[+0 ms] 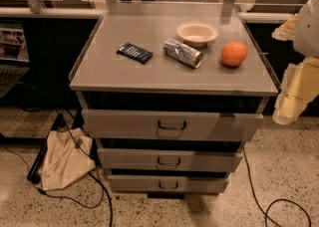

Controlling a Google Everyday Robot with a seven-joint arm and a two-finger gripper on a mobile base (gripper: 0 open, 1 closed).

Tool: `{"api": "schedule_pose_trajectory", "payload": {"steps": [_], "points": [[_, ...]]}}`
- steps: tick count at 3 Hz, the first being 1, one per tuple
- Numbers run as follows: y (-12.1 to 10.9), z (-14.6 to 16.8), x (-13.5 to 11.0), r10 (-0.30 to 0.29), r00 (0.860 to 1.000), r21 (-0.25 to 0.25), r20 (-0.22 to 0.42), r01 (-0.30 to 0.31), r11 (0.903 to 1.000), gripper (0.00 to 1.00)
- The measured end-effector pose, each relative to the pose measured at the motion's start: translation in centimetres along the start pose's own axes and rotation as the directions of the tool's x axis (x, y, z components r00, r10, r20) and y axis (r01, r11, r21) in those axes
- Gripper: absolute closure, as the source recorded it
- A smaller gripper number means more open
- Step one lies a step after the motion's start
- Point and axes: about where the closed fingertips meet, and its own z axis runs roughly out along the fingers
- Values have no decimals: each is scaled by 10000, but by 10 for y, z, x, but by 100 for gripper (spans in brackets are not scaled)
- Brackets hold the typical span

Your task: Open top drawer

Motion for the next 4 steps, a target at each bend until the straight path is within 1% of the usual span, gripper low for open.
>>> {"api": "schedule_pose_trajectory", "payload": {"steps": [1, 2, 3, 4], "points": [[0, -1, 0, 71, 9999, 103, 76, -72, 9999, 0], [2, 8, 4, 328, 9993, 304, 196, -334, 9990, 0], [13, 51, 17, 1009, 9923, 303, 713, -1033, 9942, 0], [28, 109, 29, 1534, 9799, -803, 1272, -1440, 9863, 0]]}}
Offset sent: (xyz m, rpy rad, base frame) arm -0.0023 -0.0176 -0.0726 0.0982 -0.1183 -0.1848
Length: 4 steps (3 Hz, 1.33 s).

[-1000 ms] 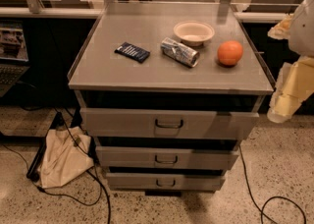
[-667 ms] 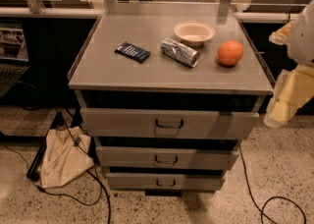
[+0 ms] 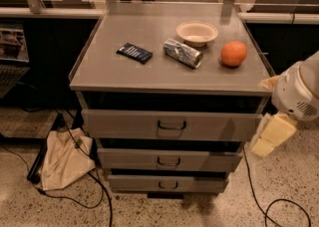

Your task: Open top drawer

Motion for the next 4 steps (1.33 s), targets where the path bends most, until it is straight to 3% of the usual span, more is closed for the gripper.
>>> {"api": "schedule_pose_trajectory", "payload": {"steps": [1, 2, 4], "points": [[4, 33, 13, 313, 9989, -903, 340, -281, 9955, 0], [4, 37, 13, 336, 9988, -980, 357, -300, 9947, 19], [4, 37, 13, 335, 9988, -981, 357, -299, 9947, 65]]}}
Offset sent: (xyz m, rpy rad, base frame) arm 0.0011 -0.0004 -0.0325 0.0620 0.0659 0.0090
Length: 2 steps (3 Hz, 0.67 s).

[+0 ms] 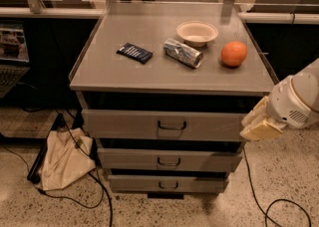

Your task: Open top drawer

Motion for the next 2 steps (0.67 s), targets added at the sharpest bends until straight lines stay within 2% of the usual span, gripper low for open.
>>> {"api": "schedule_pose_trajectory", "payload": {"steps": [1, 2], "points": [[1, 2, -1, -43, 10000, -8, 7, 43, 10000, 88], [4, 9, -4, 354, 9985, 333, 425, -369, 9988, 100]]}}
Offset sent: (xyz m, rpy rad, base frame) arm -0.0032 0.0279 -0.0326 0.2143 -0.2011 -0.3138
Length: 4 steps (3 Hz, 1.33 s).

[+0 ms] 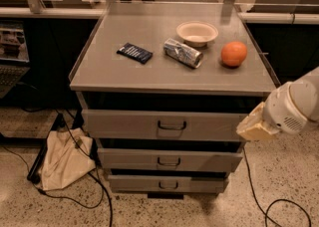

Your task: Open top drawer

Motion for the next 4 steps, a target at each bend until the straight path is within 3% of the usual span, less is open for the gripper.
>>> {"api": "schedule_pose_trajectory", "payload": {"steps": [1, 2, 3, 4], "points": [[36, 19, 1, 1894, 9766, 347, 1016, -1938, 9804, 100], [58, 64, 14, 3978, 8818, 101, 2532, -4136, 9104, 100], [28, 89, 10, 4645, 7970, 135, 3862, -5084, 8610, 100], [8, 87, 10, 4629, 7772, 668, 4263, -5374, 8407, 100]]}}
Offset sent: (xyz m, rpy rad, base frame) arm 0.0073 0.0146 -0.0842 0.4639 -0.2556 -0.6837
